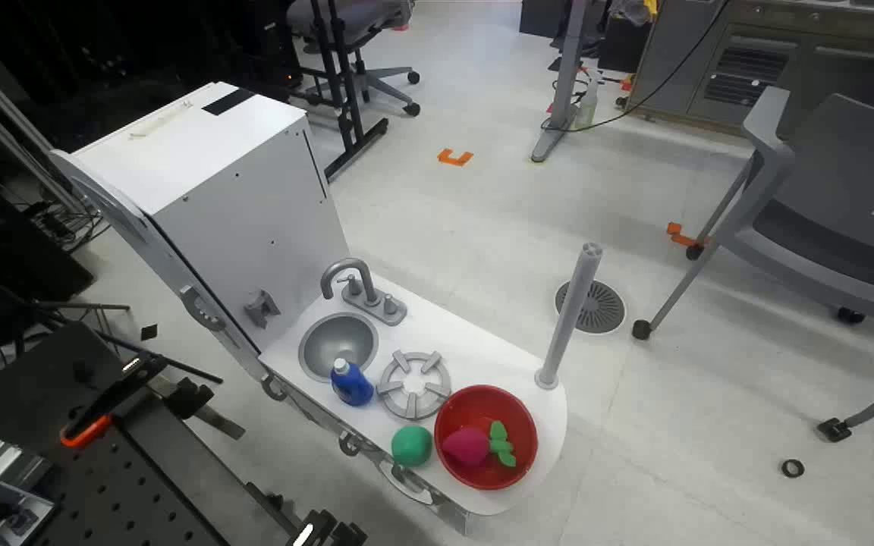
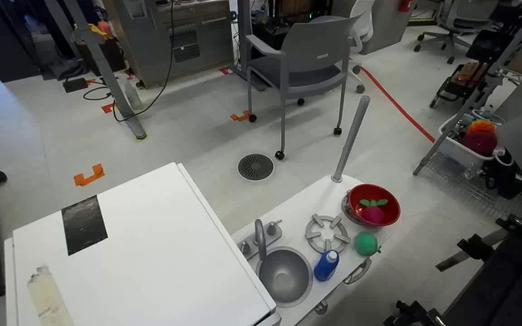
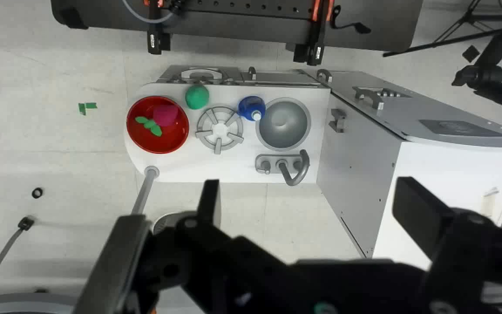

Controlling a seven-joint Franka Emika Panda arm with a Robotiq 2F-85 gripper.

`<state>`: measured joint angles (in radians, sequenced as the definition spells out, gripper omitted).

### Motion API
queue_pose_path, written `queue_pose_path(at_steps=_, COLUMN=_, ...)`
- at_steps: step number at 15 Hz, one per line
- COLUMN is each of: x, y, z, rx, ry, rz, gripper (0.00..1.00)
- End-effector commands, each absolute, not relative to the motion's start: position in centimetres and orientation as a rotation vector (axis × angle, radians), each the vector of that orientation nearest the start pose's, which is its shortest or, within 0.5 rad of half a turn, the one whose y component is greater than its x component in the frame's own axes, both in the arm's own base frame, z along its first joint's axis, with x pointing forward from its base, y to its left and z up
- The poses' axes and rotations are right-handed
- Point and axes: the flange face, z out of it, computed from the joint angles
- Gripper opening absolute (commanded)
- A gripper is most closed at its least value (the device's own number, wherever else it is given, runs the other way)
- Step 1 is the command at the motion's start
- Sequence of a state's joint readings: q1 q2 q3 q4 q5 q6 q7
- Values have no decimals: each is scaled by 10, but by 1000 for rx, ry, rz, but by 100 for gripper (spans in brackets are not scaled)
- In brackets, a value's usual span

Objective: Remove the tulip from the red bowl.

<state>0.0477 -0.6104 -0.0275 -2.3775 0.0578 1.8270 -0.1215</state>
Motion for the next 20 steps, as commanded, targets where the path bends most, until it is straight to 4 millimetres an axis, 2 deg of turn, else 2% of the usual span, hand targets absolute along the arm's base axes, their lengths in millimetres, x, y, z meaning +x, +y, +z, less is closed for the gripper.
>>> queue_pose_path(at_steps=1, x=374, y=11, z=545, rx=-3064, ry=-204, rz=-98, gripper=100)
queue_pose_path(at_steps=14, x=374, y=11, z=545, rx=-3064, ry=-204, rz=-98, gripper=100)
queue_pose_path(at_steps=17, x=394, y=24, z=517, rx=-3127, ry=-158, rz=-92, gripper=100)
queue_pose_path(at_steps=20, x=434, y=32, z=470, rx=-3193, ry=-76, rz=-143, gripper=100)
